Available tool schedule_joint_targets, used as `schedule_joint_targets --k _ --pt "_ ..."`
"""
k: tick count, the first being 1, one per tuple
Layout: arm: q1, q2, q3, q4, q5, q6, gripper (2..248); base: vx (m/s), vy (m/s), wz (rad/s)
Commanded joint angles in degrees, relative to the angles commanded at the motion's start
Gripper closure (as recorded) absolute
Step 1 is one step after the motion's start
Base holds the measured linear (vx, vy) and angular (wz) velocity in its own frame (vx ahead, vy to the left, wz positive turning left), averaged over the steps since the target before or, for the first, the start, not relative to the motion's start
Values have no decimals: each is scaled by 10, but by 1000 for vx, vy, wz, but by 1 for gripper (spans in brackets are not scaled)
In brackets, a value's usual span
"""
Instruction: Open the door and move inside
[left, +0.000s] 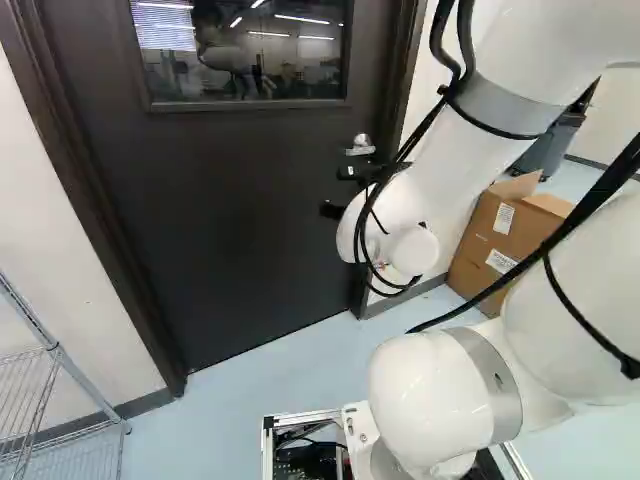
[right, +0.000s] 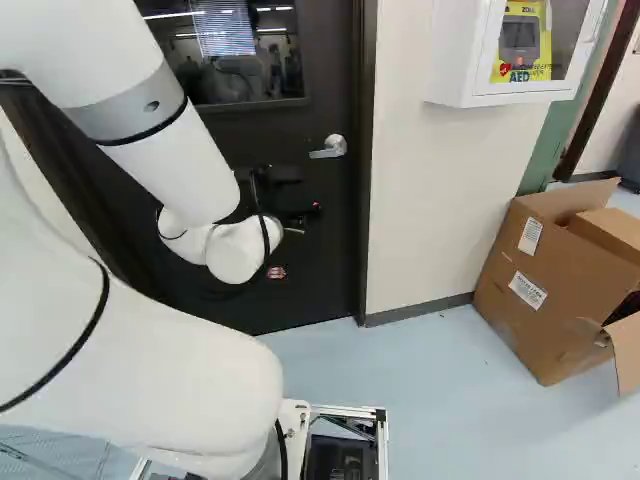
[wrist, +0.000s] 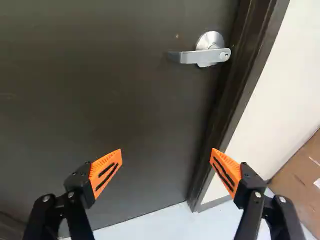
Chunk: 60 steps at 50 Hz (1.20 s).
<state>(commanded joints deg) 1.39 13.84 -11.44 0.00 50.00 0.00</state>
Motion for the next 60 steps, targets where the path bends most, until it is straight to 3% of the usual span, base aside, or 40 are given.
schedule_joint_targets --k 60 --pt "11 -45 -123 0 0 0 3 0 0 0"
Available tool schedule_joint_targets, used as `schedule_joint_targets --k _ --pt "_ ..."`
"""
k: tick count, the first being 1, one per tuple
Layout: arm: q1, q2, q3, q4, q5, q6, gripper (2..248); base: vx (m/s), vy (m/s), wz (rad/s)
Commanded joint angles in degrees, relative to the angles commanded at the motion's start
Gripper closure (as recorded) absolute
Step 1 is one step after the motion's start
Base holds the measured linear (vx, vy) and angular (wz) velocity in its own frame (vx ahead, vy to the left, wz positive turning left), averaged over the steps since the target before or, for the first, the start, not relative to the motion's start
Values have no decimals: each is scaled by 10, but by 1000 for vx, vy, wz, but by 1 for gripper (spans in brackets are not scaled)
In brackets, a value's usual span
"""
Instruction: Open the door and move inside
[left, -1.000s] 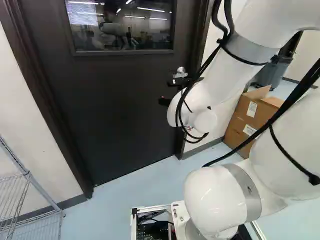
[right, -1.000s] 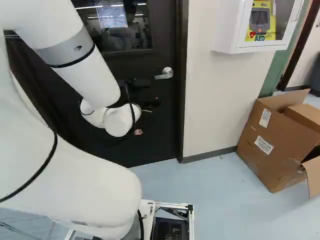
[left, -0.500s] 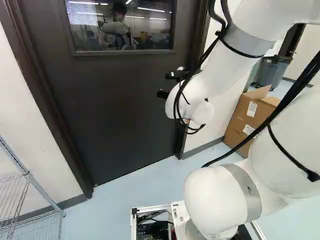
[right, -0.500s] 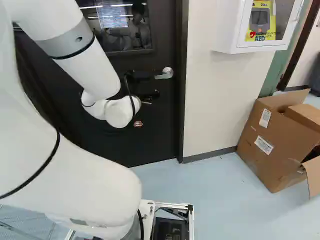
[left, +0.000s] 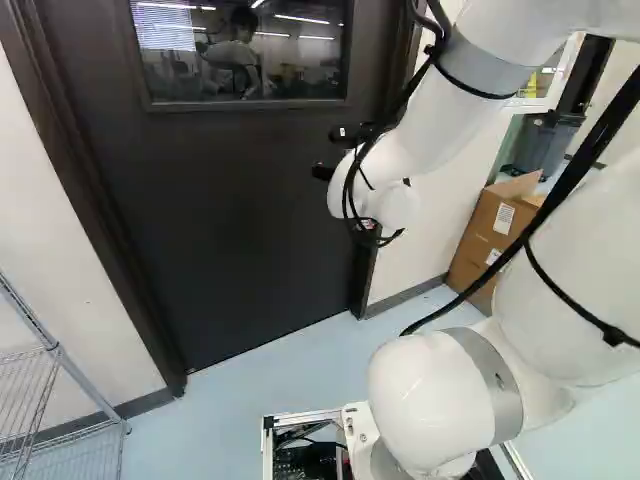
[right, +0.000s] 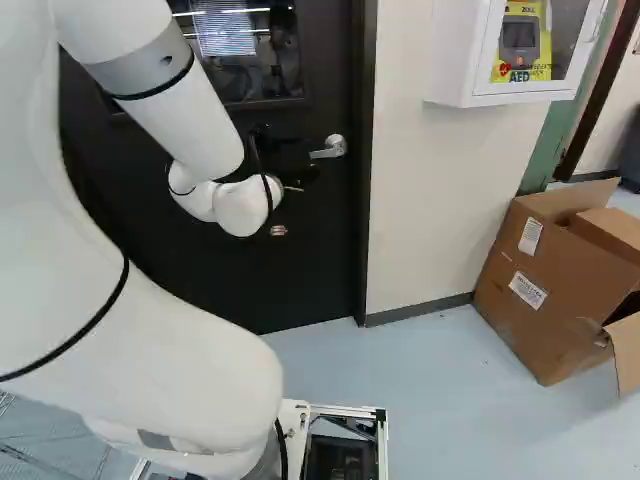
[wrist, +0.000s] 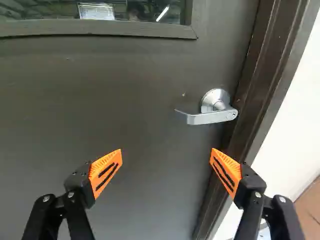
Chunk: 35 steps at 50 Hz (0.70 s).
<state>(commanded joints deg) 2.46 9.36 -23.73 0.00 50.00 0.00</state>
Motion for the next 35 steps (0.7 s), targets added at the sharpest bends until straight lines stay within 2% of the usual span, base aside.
schedule_joint_targets --k 35 --pt "-2 -37 -81 0 0 0 3 0 0 0"
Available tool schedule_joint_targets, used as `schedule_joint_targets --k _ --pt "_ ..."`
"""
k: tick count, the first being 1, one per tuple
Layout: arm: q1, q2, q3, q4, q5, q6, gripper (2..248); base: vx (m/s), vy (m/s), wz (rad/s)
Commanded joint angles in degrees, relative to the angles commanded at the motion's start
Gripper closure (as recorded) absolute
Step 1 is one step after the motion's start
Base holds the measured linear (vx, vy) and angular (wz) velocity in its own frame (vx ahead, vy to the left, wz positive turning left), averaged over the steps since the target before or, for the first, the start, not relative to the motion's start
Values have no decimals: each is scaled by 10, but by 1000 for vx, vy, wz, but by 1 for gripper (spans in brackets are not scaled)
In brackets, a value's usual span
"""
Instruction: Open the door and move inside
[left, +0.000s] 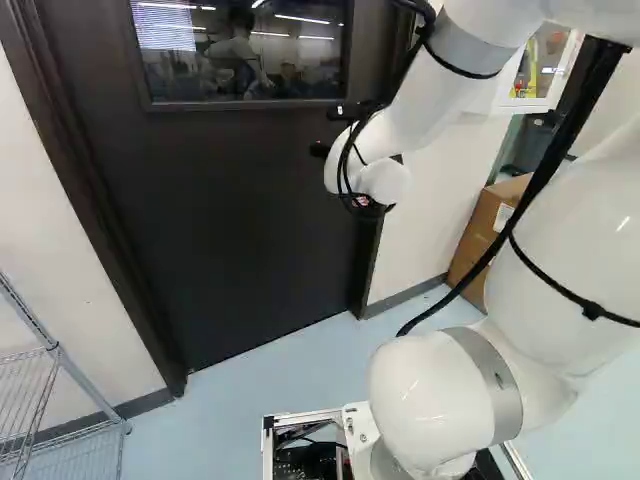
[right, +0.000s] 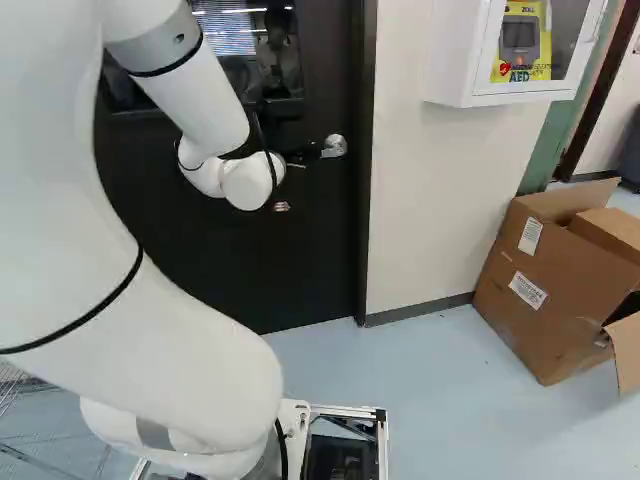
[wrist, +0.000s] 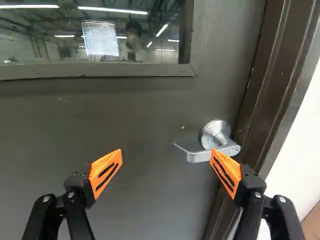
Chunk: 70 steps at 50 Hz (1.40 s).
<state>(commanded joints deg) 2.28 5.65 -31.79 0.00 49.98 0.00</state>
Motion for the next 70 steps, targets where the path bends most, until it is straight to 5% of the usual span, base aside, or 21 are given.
schedule_joint_targets --k 43,70 --pt "13 -39 -91 0 -112 0 3 0 0 0" --pt "13 -72 -99 0 -118 0 3 0 0 0"
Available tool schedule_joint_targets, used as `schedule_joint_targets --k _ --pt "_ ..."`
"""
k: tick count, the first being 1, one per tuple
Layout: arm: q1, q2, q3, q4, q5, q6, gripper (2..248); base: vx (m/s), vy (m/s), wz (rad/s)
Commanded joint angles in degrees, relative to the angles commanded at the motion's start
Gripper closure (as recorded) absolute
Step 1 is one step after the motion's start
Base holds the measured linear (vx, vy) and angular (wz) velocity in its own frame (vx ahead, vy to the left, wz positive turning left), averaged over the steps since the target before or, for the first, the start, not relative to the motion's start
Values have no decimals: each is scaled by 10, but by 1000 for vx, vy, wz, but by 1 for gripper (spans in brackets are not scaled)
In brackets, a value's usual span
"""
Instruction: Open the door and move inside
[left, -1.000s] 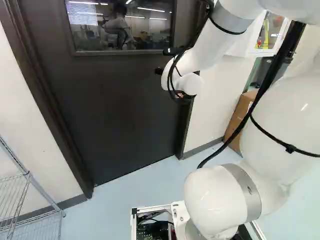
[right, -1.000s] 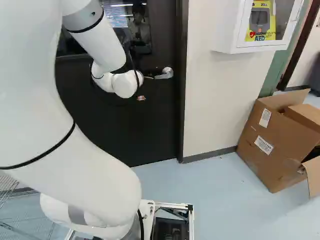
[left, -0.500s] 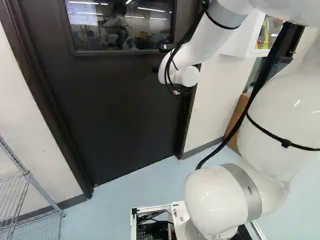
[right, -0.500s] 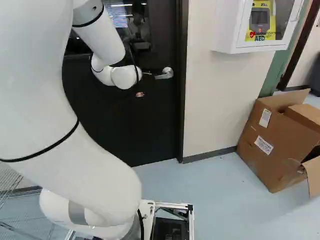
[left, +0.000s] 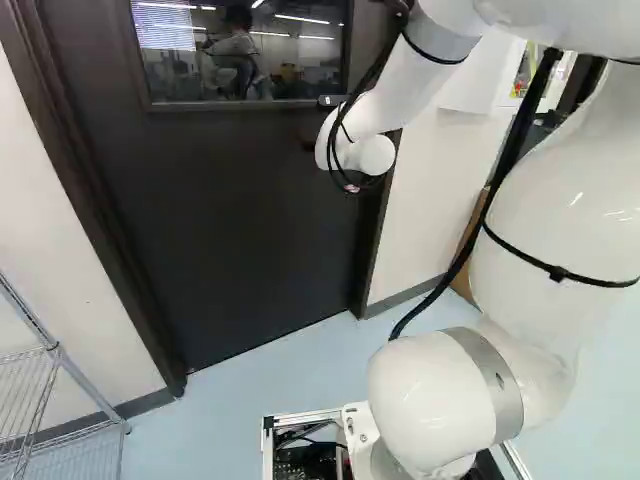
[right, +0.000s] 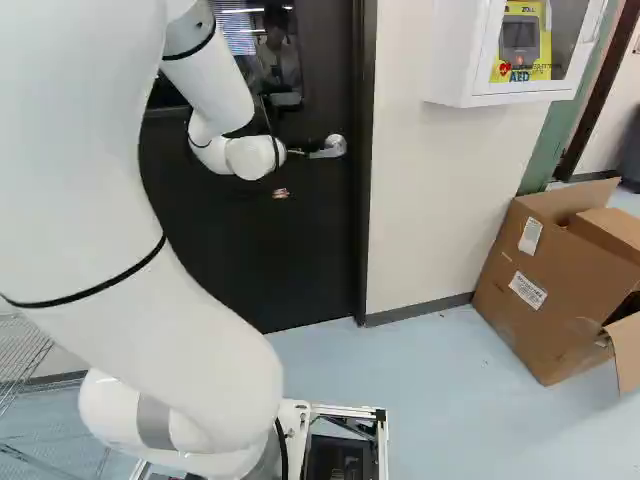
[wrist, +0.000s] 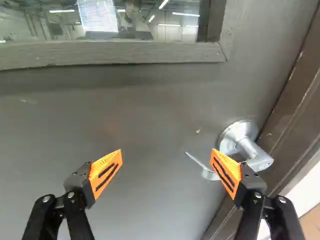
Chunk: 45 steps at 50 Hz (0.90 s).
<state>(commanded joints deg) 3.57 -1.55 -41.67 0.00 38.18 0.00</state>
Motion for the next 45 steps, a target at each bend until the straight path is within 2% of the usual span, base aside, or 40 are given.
schedule_joint_targets --k 45 --pt "0 -48 9 0 0 0 3 0 0 0"
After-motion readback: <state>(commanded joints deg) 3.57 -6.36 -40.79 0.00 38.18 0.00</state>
